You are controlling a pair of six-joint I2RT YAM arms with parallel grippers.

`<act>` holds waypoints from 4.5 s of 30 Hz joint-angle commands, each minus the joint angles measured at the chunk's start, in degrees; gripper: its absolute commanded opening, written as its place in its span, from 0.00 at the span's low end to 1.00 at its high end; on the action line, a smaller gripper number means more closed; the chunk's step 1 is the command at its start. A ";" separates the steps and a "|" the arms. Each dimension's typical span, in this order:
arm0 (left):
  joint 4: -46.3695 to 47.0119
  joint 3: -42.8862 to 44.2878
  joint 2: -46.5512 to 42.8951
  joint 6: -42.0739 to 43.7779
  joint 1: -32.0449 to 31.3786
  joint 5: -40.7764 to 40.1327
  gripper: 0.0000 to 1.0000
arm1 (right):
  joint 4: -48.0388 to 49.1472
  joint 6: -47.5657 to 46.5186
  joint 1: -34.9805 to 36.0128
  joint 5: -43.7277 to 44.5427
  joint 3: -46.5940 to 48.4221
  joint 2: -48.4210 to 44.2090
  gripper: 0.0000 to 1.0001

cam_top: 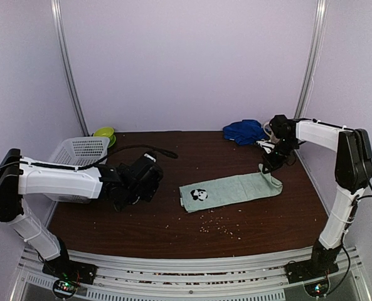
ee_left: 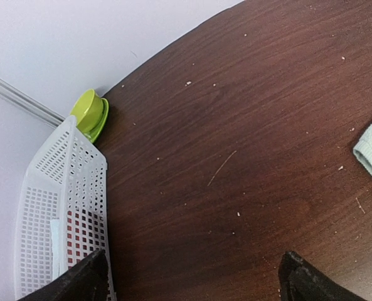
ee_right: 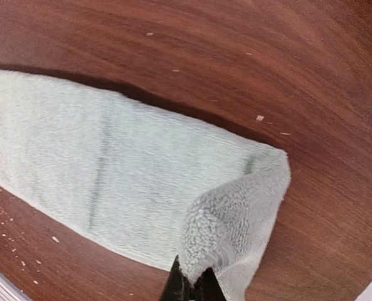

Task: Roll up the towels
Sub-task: Fold the towel at the center of the board, then smooth out the towel at the center of the board.

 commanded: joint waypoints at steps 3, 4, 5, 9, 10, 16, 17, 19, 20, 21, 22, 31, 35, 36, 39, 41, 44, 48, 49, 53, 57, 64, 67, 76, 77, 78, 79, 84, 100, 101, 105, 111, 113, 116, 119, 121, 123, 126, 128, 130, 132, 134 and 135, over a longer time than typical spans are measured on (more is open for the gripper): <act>1.83 0.33 1.27 -0.83 -0.24 1.43 0.97 | -2.39 3.10 7.13 -5.91 2.71 -0.71 0.00; 1.81 0.37 1.29 -0.84 -0.24 1.39 0.97 | -2.32 3.70 8.20 -6.53 3.20 -0.16 0.00; 1.86 0.42 1.33 -0.84 -0.24 1.38 0.98 | -2.12 4.57 9.04 -7.27 3.86 0.35 0.00; 1.81 0.76 1.76 -0.76 -0.24 1.31 0.98 | -1.80 6.81 11.81 -10.10 7.41 3.48 0.00; 1.84 0.81 1.84 -0.63 -0.24 1.25 0.98 | -1.92 7.14 12.36 -10.62 8.54 4.41 0.00; 1.72 0.93 2.34 -0.14 -0.16 0.59 0.98 | -2.65 8.64 16.13 -14.66 13.77 9.61 0.00; 1.66 0.93 2.27 -0.06 -0.16 0.51 0.98 | -2.61 8.85 16.79 -15.33 14.24 10.21 0.00; 1.73 0.87 2.19 -0.13 -0.15 0.50 0.98 | -2.78 9.21 17.99 -16.64 15.49 11.42 0.00; 1.68 0.82 2.18 -0.20 -0.16 0.51 0.98 | -2.97 9.34 18.58 -17.14 16.17 11.97 0.00; 1.66 0.82 2.25 -0.22 -0.08 0.51 0.98 | -3.13 9.36 19.05 -17.53 16.73 12.46 0.00; 1.68 0.70 2.26 -0.23 -0.07 0.50 0.98 | -3.25 9.41 19.54 -17.92 17.45 12.88 0.00; 1.64 0.61 2.57 -0.23 -0.08 0.55 0.98 | -2.97 10.29 22.19 -23.53 20.81 15.94 0.00; 1.69 0.71 2.92 -0.27 -0.07 0.50 0.98 | -3.08 10.77 22.70 -24.58 22.86 17.94 0.00; 1.69 0.69 2.94 -0.31 -0.11 0.51 0.98 | -3.09 10.77 22.85 -24.59 23.27 18.41 0.00; 1.64 0.66 3.34 -0.39 -0.02 0.44 0.98 | -2.74 11.00 23.15 -25.40 23.76 19.37 0.00; 1.70 0.77 3.57 -0.32 0.00 0.42 0.98 | -2.38 11.17 23.31 -26.33 23.77 19.74 0.00; 1.65 0.88 3.74 -0.32 0.00 0.37 0.98 | -1.85 11.51 23.57 -26.80 24.09 20.24 0.00; 1.64 0.86 3.68 -0.45 0.01 0.40 0.98 | -1.58 11.70 24.07 -27.70 24.70 21.38 0.00; 1.64 0.81 3.68 -0.49 0.02 0.40 0.98 | -1.67 11.66 24.12 -27.89 25.07 21.65 0.00; 1.70 0.51 3.74 -0.65 0.02 0.43 0.98 | -1.51 11.98 24.56 -28.36 25.86 22.29 0.00; 1.64 0.22 3.70 -0.84 -0.03 0.43 0.98 | -1.16 12.31 24.74 -28.50 26.34 22.84 0.00; 1.69 0.29 3.89 -0.93 -0.02 0.42 0.98 | -1.70 12.32 25.39 -30.01 27.70 24.32 0.00; 1.65 0.28 4.08 -0.97 0.02 0.43 0.98 | -1.20 12.60 25.45 -30.38 27.87 24.45 0.00; 1.67 0.27 4.58 -1.11 0.02 0.51 0.98 | -0.93 12.80 25.83 -30.78 29.08 26.48 0.02; 1.71 0.29 4.62 -1.25 0.01 0.61 0.98 | -0.72 12.83 25.88 -30.83 29.07 26.71 0.04; 1.67 0.29 4.62 -1.29 0.02 0.69 0.98 | -0.32 13.03 25.98 -30.83 29.04 26.93 0.07; 1.66 0.27 4.68 -1.36 0.02 0.74 0.98 | 0.10 13.23 26.03 -30.88 29.02 27.24 0.11; 1.64 0.07 4.78 -1.76 0.02 1.10 0.98 | 0.88 13.79 26.33 -32.36 29.44 28.68 0.21; 5.70 1.28 6.33 -2.46 -0.09 7.31 0.98 | -1.81 8.59 26.06 -34.32 30.41 21.13 0.56; 6.98 1.88 6.54 -2.38 -0.07 9.30 0.98 | -1.05 8.47 25.77 -32.17 29.46 19.57 0.58; 11.75 5.17 7.80 -1.19 0.00 17.52 0.98 | 3.86 8.37 22.82 -23.42 21.66 11.71 0.68; 15.78 13.96 13.61 -0.58 1.61 29.12 0.98 | 8.00 5.48 15.87 -20.06 7.05 1.71 0.82; 16.17 16.30 15.99 -1.77 2.80 32.81 0.98 | 8.78 4.46 14.12 -18.76 3.15 -0.32 0.84; 16.14 18.73 19.63 -4.30 4.56 35.73 0.95 | 11.37 3.73 12.23 -17.96 -1.95 -2.39 0.85; 17.31 19.23 22.01 -7.01 6.52 40.38 0.90 | 13.76 3.86 11.19 -17.95 -4.75 -2.90 0.86; 18.07 19.12 22.82 -8.22 7.24 42.48 0.87 | 13.98 3.68 10.87 -18.15 -5.17 -2.57 0.86; 18.37 18.83 23.36 -8.83 7.46 42.89 0.86 | 14.84 3.43 10.87 -18.26 -6.00 -2.33 0.86; 19.71 17.79 23.74 -9.74 7.83 44.77 0.83 | 16.61 3.67 10.84 -18.43 -7.34 -1.61 0.85; 20.68 17.08 24.12 -10.17 7.95 45.65 0.81 | 17.02 3.79 10.85 -18.41 -7.52 -0.44 0.83; 21.38 16.71 24.83 -10.81 8.33 47.06 0.76 | 16.90 3.70 10.87 -18.60 -7.39 0.79 0.83; 22.28 16.35 25.23 -11.23 8.54 48.60 0.71 | 16.90 3.71 10.84 -18.53 -7.39 1.74 0.82; 22.49 16.10 25.29 -11.68 8.54 48.98 0.70 | 16.86 3.61 10.88 -18.45 -7.43 2.18 0.82; 22.58 15.80 25.23 -11.86 8.53 49.10 0.69 | 16.86 3.60 10.86 -18.37 -7.48 2.17 0.82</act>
